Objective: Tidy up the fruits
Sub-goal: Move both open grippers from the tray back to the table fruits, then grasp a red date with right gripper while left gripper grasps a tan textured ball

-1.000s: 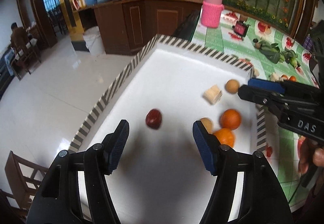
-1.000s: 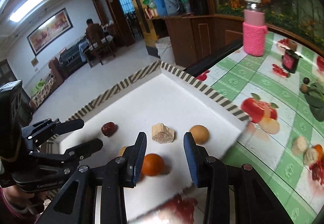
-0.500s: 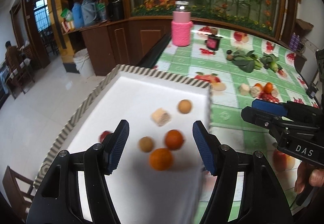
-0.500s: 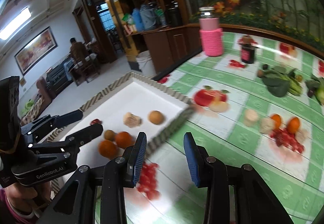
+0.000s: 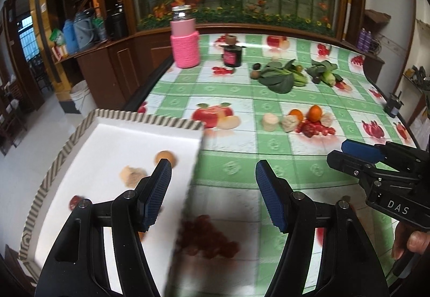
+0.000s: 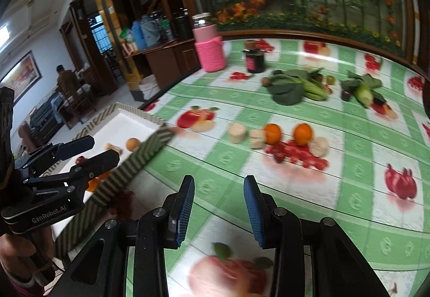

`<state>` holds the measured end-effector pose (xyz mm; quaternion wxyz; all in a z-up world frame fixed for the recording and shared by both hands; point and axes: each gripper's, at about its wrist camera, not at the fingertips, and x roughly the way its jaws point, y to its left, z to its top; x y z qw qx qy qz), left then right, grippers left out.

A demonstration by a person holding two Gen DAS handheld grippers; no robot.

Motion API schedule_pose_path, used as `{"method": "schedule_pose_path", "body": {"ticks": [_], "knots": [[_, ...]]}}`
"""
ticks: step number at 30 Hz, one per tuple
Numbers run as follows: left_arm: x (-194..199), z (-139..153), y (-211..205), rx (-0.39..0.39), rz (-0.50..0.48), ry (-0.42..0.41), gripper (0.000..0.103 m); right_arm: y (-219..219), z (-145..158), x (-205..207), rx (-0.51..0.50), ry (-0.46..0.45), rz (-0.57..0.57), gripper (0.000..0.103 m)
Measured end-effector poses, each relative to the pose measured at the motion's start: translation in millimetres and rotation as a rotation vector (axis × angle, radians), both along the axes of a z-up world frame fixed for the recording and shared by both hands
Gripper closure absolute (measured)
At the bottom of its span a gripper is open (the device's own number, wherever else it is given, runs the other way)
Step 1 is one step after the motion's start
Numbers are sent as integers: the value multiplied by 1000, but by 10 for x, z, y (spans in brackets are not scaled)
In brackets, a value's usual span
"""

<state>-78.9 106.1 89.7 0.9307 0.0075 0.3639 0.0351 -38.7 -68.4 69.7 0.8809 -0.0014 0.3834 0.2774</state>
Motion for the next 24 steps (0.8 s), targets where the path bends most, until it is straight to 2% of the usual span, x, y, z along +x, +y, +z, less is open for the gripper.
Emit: {"method": "schedule_pose_path", "body": {"ticks": [8,12,15,24], "knots": [[185,-54,-228,-15,-40,23,37,-418,-72,104,-1,17,-64,66],[305,-66,-273,-59,-47,40,37,-554,-146,203,-19,32,-89,66],[409,-95,-321,-62,-50,53,37,-627,-195,307,-25,47,-98,66],[692,-219,-402,-88,-35,105,37,-397,-334,632,-34,57,2,66]]}}
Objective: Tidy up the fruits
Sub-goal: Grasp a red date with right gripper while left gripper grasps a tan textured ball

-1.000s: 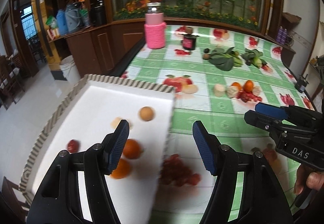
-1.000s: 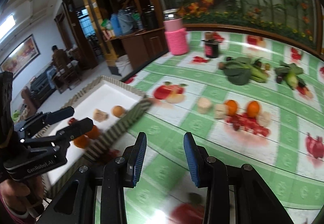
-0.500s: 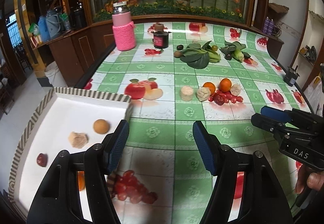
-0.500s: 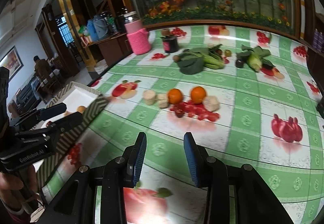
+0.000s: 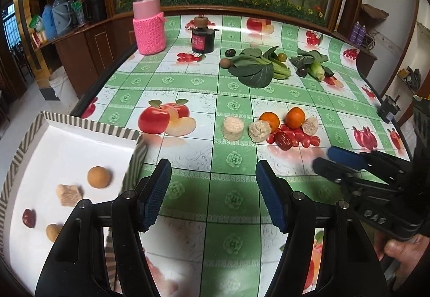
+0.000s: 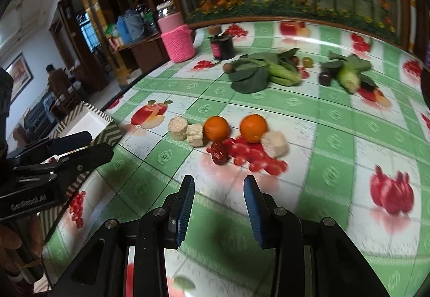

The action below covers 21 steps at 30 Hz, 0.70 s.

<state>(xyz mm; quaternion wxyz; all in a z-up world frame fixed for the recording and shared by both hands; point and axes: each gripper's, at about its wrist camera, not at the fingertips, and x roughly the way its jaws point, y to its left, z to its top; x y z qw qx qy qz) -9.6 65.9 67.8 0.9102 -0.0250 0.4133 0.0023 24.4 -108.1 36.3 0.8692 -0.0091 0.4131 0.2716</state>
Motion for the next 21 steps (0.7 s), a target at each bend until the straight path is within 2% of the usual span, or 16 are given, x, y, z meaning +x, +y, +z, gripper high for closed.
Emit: {"method": "schedule_pose_path", "body": {"ticks": [8,11,15,19,21], "knots": [[212,-136,61,-21,31,32,37,247,-134,333,-40,12,40,66],[305,-190,62,-24,38,46,37,285,-216,443,-48,40,44,72],[421,-257,28,-13,36,62,37,269,-240,419,-81,18,51,85],[563,-301,-10,-13,17,59,37,137,-255,391,-37,31,47,86],[652,-340,-48,11,-4,73,37,98,-253,414,-15,43,42,86]]}}
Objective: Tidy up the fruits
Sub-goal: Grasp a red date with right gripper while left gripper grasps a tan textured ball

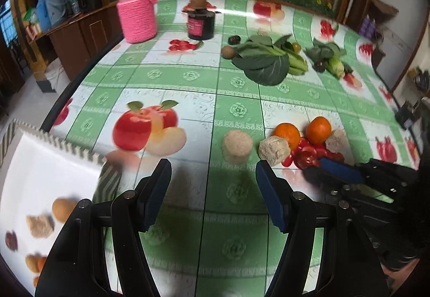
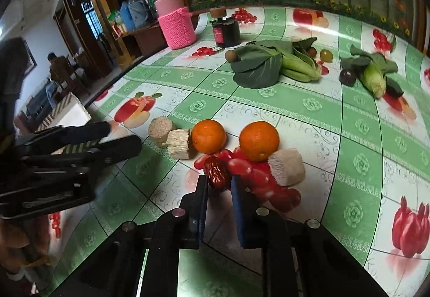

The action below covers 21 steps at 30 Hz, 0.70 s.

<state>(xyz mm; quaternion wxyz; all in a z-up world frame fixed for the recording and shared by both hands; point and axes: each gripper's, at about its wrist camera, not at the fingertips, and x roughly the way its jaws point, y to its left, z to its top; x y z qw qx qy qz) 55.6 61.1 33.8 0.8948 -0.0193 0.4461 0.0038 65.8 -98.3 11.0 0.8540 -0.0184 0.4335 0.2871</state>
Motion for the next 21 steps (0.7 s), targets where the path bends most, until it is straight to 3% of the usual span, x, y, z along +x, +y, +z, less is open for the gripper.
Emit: {"method": "schedule_pose_path", "body": {"ticks": [11,12,14,16,21], "knots": [[289,-174,-83,-7,-41,29,39,-89,-7,54,55,21,-2,86],[297,-197,-89,-14,-51,31,43,-88,-8,57,56,20,-2,86],[299,-208,-100,3,-52,18,64,-82,-7,56,53,17,-2,86],[301,-211,-106,7,-58,13,75,-70,-5,45,43,10,-2,86],[214,-194,-79,-33,-56,4,75,-17,25,4,13,-20,2,90]]}}
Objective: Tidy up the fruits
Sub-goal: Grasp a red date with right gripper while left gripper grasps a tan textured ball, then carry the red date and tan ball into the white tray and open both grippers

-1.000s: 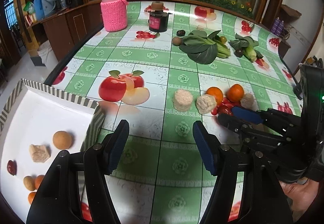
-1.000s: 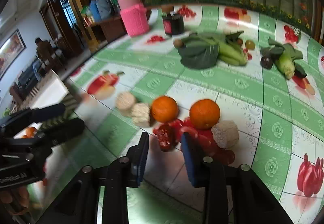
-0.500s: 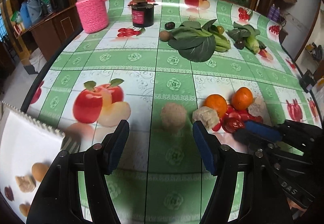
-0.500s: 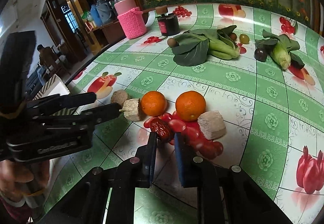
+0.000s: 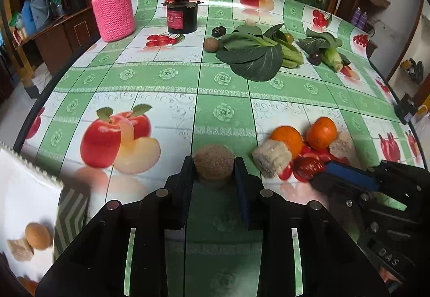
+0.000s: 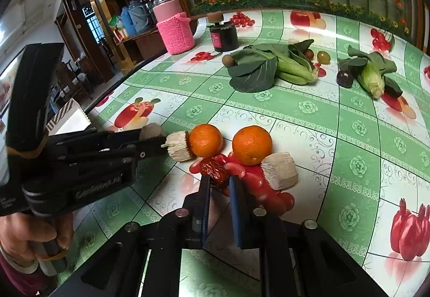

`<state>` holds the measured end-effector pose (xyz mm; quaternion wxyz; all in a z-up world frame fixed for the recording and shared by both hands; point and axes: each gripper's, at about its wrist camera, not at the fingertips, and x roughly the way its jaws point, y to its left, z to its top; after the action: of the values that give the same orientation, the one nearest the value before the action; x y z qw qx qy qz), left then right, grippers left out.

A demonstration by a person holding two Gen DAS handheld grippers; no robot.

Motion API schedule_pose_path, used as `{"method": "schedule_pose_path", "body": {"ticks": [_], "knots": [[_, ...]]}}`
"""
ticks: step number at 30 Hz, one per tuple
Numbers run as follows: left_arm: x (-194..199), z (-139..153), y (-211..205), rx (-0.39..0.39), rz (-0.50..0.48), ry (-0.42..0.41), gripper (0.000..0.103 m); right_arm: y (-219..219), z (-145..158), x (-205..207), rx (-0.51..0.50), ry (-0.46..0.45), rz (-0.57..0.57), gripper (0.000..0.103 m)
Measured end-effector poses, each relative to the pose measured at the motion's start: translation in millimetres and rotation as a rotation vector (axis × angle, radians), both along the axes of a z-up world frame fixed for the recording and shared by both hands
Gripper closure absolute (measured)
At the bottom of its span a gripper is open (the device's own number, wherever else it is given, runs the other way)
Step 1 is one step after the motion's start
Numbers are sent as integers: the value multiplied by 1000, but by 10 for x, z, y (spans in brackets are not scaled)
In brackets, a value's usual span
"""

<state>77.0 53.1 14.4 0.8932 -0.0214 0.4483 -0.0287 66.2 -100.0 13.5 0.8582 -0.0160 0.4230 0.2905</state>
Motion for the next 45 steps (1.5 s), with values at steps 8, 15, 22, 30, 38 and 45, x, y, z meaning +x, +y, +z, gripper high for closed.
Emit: {"method": "schedule_pose_path", "body": {"ticks": [8,15,22,30,38,45], "knots": [[-423,193,26,-22,5,-33,75,44,34,-168,-27,-5,5,92],[-704,302,40,-38,-20,-50,75,145,107,-165,-128,-93,19,67],[-819,340,75,-55,-30,-57,75,258,16,1,-169,-85,40,67],[-937,369,149,-52,-13,-65,75,245,32,-113,-143,-60,26,79],[-1214,476,223,-19,-8,-108,75,233,372,-729,0,-104,32,79],[-1491,593,399,18,35,-157,75,419,517,-1139,96,-109,61,79]]}}
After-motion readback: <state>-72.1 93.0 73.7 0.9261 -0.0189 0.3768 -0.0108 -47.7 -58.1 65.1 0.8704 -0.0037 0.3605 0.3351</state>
